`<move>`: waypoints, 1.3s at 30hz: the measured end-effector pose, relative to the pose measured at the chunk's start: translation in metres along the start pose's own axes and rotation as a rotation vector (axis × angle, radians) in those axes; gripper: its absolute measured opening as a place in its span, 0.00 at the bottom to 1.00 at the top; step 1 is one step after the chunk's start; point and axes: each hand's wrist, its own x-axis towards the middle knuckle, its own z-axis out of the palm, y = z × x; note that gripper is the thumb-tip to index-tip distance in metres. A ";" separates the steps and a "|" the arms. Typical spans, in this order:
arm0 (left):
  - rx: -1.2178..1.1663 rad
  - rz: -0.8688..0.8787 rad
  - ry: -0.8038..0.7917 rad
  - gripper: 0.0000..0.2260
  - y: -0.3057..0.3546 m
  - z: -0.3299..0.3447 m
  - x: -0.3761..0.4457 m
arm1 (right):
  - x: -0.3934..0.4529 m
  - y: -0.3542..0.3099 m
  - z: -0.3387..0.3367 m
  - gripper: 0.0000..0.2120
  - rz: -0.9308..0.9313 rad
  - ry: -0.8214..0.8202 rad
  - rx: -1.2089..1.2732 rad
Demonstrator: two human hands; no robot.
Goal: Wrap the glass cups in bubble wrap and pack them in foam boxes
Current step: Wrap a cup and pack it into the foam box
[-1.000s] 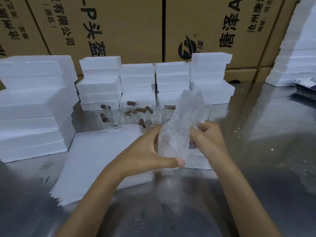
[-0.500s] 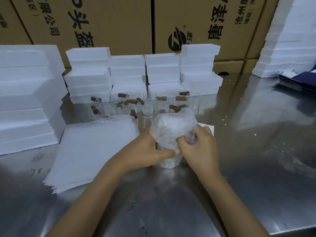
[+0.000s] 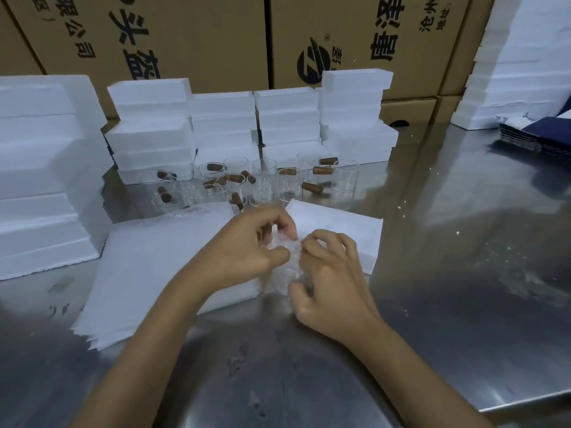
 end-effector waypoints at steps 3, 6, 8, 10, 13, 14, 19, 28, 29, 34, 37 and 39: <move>0.188 0.029 0.064 0.10 0.001 0.011 0.001 | 0.000 -0.002 -0.002 0.07 0.084 0.102 0.094; 0.342 0.080 0.013 0.10 -0.001 0.018 0.002 | 0.000 -0.003 -0.005 0.09 0.096 0.284 0.151; 0.403 0.075 -0.079 0.11 -0.003 0.019 0.001 | 0.000 -0.003 -0.004 0.09 0.069 0.244 0.120; 0.419 0.036 -0.091 0.11 -0.001 0.018 -0.002 | -0.001 -0.002 -0.002 0.11 0.054 0.138 0.055; 0.408 0.059 0.093 0.13 0.008 0.012 -0.005 | -0.002 0.001 0.000 0.18 0.023 0.008 -0.050; 0.412 0.086 0.152 0.13 0.009 0.011 -0.005 | -0.002 0.002 0.001 0.20 0.012 -0.005 -0.053; 0.637 0.035 -0.003 0.20 0.009 0.021 -0.008 | 0.002 0.009 -0.004 0.15 0.246 0.302 0.190; 0.537 0.128 0.241 0.19 0.012 0.015 -0.006 | -0.001 0.053 -0.009 0.12 0.742 0.071 0.197; 0.441 0.149 0.346 0.17 0.010 0.011 -0.006 | -0.001 0.053 -0.009 0.14 0.728 0.076 0.226; 0.446 0.240 0.511 0.11 0.000 0.012 0.003 | 0.001 0.052 -0.012 0.12 0.714 0.102 0.445; 0.515 0.234 0.299 0.11 -0.010 0.027 0.007 | 0.002 0.050 -0.012 0.13 0.714 0.112 0.464; 0.580 0.198 0.173 0.10 -0.016 0.033 0.008 | 0.002 0.050 -0.012 0.13 0.716 0.123 0.452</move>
